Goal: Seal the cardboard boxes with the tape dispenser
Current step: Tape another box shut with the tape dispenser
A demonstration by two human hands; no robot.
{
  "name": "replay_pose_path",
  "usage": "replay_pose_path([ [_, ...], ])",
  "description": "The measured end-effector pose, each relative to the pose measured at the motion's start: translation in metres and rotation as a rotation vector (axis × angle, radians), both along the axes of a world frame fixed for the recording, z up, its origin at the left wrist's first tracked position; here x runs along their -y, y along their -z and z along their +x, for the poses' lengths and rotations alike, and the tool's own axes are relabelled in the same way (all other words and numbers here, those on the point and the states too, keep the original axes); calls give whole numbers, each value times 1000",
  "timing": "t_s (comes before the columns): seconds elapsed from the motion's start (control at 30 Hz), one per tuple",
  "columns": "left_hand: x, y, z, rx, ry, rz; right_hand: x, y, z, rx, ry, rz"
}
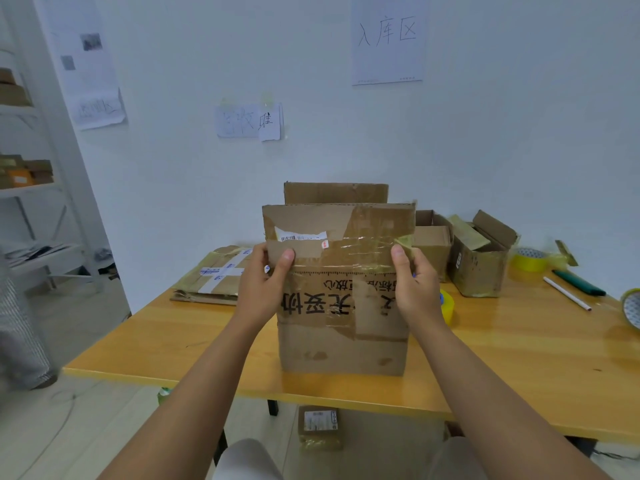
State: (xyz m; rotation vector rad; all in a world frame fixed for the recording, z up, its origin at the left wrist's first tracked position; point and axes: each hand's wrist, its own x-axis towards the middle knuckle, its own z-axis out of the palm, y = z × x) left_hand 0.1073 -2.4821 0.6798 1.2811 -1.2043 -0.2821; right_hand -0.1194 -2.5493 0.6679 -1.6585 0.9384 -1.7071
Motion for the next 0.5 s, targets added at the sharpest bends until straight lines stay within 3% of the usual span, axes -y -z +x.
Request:
replay_pose_path([
  [0.5, 3, 7, -1, -137, -72, -73, 6, -3, -4, -50, -22, 6],
])
